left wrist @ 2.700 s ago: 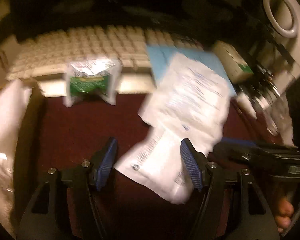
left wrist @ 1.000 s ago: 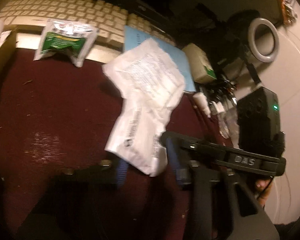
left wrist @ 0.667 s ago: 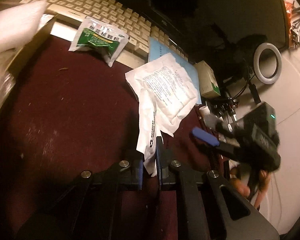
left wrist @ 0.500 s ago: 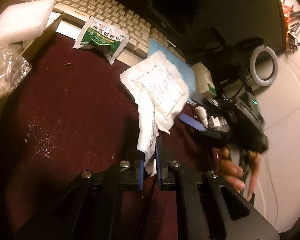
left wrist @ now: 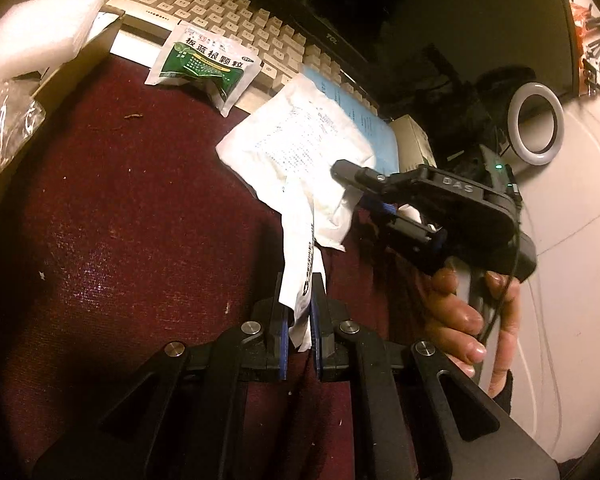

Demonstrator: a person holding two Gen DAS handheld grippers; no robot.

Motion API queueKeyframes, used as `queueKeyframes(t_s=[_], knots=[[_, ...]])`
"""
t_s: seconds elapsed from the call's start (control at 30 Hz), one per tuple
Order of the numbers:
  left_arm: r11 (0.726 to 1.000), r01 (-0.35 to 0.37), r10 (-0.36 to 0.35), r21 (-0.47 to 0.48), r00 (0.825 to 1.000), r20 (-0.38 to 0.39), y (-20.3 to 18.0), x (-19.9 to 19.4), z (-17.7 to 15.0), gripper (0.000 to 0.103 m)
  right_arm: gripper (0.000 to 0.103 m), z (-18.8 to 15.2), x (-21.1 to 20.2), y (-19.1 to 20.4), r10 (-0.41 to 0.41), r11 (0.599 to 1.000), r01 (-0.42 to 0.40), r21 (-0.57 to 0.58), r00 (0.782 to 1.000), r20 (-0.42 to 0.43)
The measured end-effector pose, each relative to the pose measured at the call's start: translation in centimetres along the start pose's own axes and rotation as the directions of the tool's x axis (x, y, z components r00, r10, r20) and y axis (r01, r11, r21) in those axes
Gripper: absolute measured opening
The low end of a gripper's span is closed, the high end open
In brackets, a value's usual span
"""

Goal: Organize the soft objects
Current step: 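Lift the white packets with both tools and carry them to the tray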

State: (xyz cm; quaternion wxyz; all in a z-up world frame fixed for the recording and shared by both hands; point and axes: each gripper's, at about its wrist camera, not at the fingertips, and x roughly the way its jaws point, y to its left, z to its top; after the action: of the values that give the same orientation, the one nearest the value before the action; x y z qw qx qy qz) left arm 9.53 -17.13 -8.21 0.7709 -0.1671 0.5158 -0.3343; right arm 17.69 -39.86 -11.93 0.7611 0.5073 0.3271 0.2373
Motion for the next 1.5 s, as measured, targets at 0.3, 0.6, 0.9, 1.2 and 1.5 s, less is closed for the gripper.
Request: queueKeyframes(t_s=[0.3, 0.6, 0.9, 1.2, 1.5], knots=[[0.999, 0.037, -0.036, -0.017, 0.998, 0.06, 0.0, -2.2, -1.4, 0.008, 0.006, -1.9, -3.8, 1.7, 0.068, 0.996, -0.063, -0.068, 0.995, 0.078], [0.998, 0.057, -0.056, -0.003, 0.986, 0.16, -1.0, -8.9, -4.3, 0.008, 0.006, -3.8, -5.3, 4.3, 0.145, 0.98, -0.133, -0.148, 0.987, 0.07], [0.998, -0.01, 0.029, -0.055, 0.939, 0.343, 1.0, -18.6, -5.2, 0.008, 0.006, -6.3, -3.2, 10.9, 0.233, 0.931, -0.229, -0.283, 0.972, -0.018], [0.975, -0.069, 0.159, -0.212, 0.879, 0.449, 7.6, -24.4, -5.6, 0.008, 0.006, -10.1, 2.6, 18.7, 0.189, 0.848, -0.246, -0.469, 0.968, -0.166], [0.932, -0.094, 0.25, -0.35, 0.865, 0.436, 14.0, -26.1, -5.9, 0.008, 0.006, -14.5, 8.3, 24.8, 0.021, 0.743, -0.134, -0.656, 0.984, -0.177]])
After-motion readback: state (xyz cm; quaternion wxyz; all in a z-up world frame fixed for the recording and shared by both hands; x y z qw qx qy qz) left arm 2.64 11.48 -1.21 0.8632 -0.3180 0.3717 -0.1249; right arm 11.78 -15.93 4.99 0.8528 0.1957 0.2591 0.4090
